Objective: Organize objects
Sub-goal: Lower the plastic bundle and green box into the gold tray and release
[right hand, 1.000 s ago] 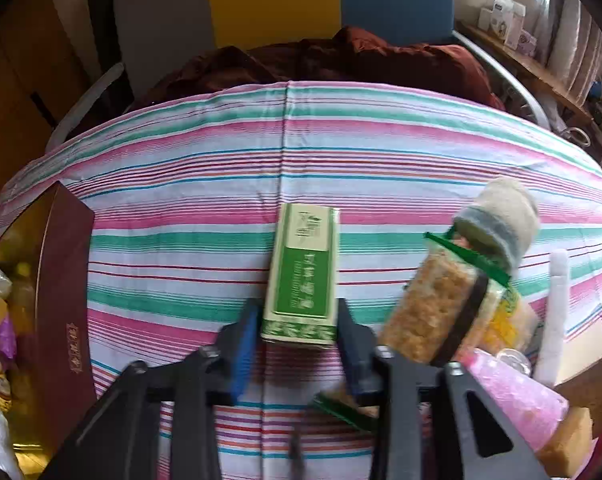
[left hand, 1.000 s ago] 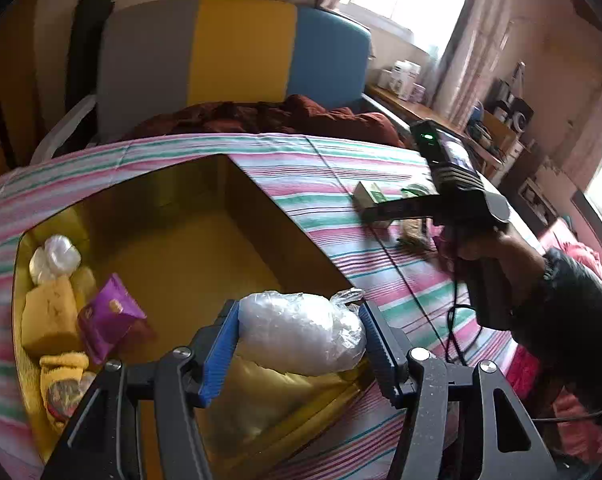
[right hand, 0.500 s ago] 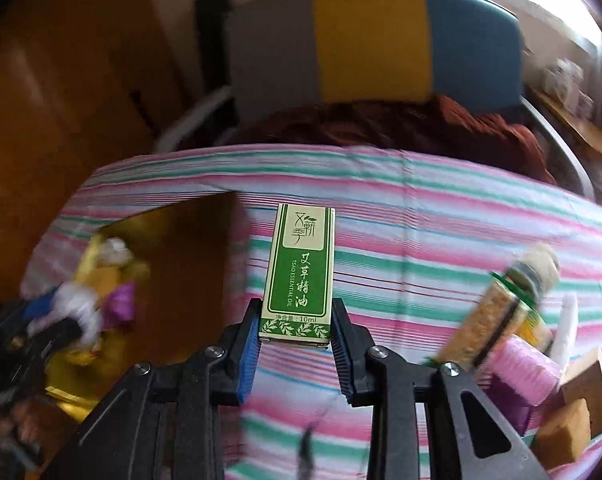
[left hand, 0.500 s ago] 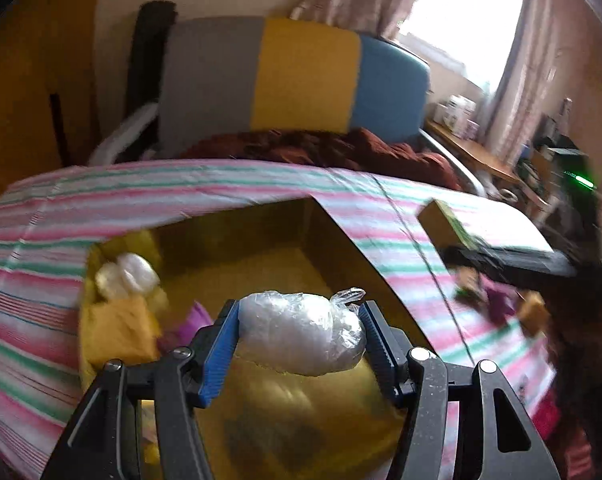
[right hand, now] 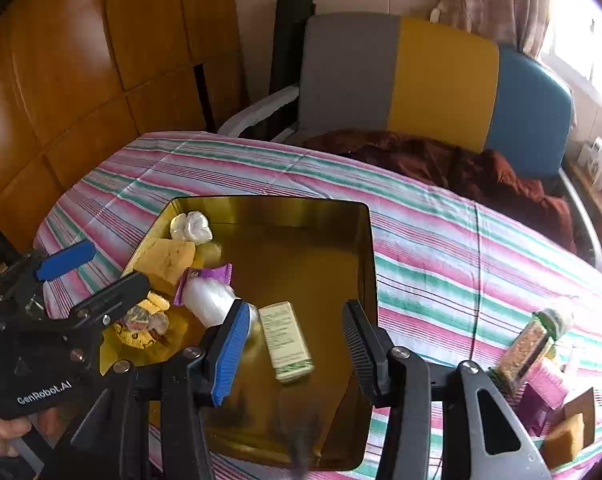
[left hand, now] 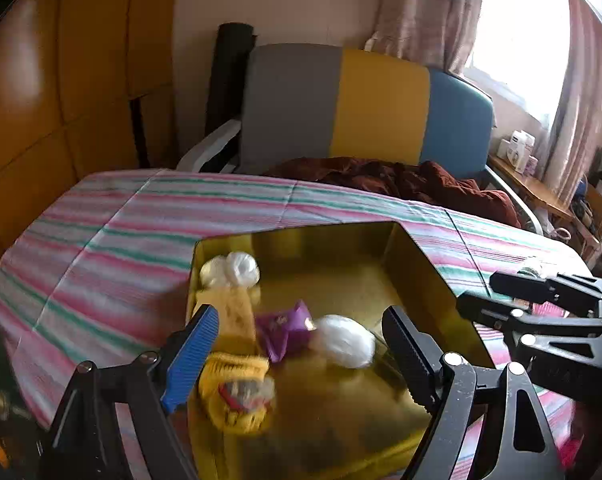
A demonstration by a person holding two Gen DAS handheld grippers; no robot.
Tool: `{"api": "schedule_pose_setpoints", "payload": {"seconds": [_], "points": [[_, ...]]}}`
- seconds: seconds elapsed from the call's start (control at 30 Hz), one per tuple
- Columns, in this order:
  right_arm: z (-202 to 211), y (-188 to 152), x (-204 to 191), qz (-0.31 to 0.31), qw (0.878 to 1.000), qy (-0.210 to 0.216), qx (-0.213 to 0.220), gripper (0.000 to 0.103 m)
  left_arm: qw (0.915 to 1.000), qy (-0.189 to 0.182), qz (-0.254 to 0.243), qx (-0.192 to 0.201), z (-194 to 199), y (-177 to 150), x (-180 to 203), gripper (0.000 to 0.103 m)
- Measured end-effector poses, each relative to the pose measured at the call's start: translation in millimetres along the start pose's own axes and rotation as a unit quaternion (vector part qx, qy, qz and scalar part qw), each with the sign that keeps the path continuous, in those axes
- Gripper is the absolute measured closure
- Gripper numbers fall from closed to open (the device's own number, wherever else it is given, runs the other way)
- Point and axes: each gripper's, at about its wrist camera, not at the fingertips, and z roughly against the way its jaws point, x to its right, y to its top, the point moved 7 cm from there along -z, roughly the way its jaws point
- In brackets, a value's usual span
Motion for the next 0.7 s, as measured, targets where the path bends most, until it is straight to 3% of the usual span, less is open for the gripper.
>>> {"api": "schedule_pose_setpoints", "payload": {"seconds": [0.27,0.7], "points": [[28.4,-4.3,-17.7,0.027,0.998,-0.037,0.031,0.054,0.9999,0.008,0.01,-0.004,16.3,-21.5,-3.8,0.019],[54.6,-4.9,-21.5,0.047,0.995,-0.066,0.062,0.054,1.0,0.007,0.002,0.002,28.9,-20.3,3.5,0.019]]}}
